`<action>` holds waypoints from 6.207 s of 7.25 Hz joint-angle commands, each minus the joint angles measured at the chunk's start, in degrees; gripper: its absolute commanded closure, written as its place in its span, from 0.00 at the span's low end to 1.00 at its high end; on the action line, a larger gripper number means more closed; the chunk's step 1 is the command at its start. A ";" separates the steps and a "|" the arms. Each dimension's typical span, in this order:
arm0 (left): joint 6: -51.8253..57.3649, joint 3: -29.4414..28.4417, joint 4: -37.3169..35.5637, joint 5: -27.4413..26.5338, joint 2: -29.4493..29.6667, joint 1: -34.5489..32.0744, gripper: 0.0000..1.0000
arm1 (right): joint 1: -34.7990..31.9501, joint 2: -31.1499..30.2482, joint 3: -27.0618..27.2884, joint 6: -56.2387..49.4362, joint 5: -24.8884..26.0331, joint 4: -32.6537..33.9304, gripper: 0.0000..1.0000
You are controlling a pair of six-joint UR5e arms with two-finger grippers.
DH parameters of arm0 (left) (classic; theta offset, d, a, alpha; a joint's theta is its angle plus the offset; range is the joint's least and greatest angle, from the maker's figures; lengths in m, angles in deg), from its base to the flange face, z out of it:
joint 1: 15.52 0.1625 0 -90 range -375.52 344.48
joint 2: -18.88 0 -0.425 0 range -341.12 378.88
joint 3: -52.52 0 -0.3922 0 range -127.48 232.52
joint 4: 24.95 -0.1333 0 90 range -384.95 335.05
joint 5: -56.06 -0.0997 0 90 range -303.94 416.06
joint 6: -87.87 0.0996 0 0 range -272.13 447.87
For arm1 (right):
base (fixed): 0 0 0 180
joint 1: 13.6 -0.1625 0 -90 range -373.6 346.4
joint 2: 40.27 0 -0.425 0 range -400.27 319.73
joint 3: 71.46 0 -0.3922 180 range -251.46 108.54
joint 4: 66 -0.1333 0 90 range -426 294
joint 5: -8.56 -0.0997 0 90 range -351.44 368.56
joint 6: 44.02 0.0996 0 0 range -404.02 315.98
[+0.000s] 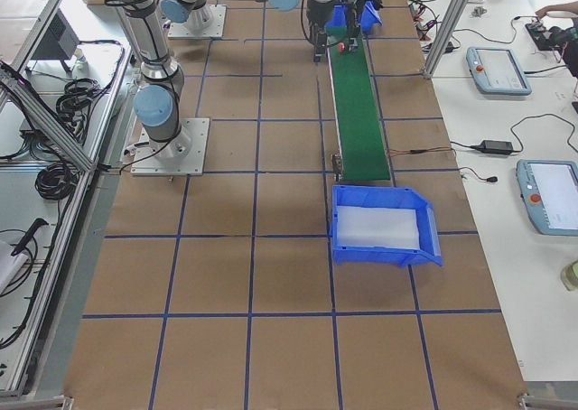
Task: Transport two buttons from left to right
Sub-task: 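Lift the red button and set it on the green conveyor belt, then open the left gripper and move it back over the blue bin, then lower the left gripper toward the yellow button while right arm approaches belt, then grasp the yellow button with left gripper while right lowers over red button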
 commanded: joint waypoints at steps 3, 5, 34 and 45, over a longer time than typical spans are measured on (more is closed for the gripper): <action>6.16 -0.92 5.12 1.36 -5.26 7.24 0.00 | -0.09 0.00 0.02 0.00 -0.02 -0.01 0.00; 14.17 0.30 7.71 1.02 -9.41 16.38 0.00 | -0.09 0.00 0.02 0.00 -0.02 -0.01 0.00; 113.15 22.89 -7.83 -4.79 -12.42 22.58 0.04 | -0.18 5.78 0.81 5.80 -4.85 10.26 0.00; 113.61 21.40 -10.48 0.40 -9.34 23.63 0.00 | -10.10 32.51 -18.27 7.55 -2.75 18.79 0.00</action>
